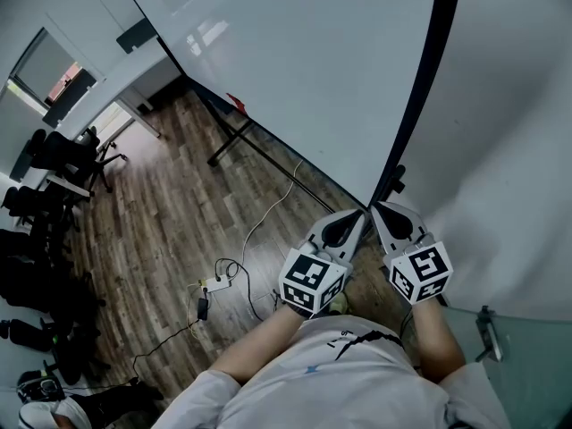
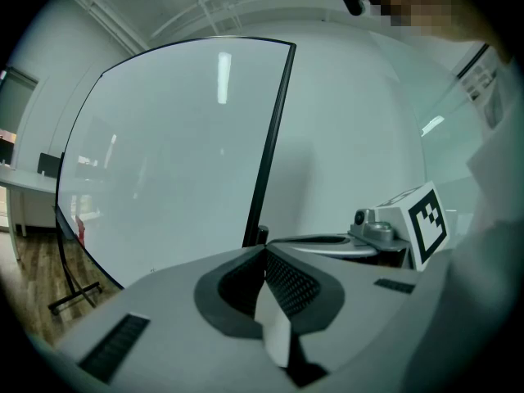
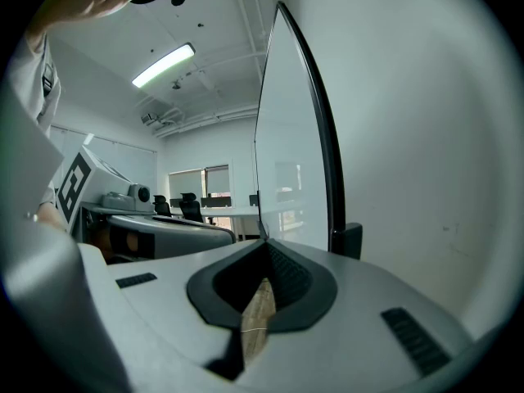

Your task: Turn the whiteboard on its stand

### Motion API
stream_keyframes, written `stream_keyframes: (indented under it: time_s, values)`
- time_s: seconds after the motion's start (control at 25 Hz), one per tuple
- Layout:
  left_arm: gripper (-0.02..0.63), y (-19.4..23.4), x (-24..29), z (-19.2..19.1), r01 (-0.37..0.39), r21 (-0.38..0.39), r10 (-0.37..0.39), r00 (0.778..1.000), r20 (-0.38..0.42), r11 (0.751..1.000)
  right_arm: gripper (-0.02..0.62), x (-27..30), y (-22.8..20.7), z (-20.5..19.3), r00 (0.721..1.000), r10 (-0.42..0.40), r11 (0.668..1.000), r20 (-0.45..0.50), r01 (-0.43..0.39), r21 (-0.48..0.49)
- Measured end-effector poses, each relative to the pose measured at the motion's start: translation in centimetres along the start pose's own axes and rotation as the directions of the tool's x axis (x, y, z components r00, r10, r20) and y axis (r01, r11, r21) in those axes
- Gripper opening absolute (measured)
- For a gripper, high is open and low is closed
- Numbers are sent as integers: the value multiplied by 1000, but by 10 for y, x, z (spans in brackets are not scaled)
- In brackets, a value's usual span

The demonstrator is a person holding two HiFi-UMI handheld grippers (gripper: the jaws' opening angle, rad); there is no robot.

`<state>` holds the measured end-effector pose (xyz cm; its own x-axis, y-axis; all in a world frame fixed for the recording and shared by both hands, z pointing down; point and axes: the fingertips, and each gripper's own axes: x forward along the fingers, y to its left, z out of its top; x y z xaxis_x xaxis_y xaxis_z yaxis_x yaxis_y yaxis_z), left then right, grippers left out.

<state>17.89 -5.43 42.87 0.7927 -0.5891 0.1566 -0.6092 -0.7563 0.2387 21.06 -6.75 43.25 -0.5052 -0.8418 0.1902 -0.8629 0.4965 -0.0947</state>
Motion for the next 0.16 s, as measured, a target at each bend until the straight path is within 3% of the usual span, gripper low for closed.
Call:
stream_keyframes:
  time_s: [0.16]
  values:
    - [12,-3,-2,0,2,3,-2,1000,-1,1000,14,-2,2,0,1000,0,1000,-2,0,-2]
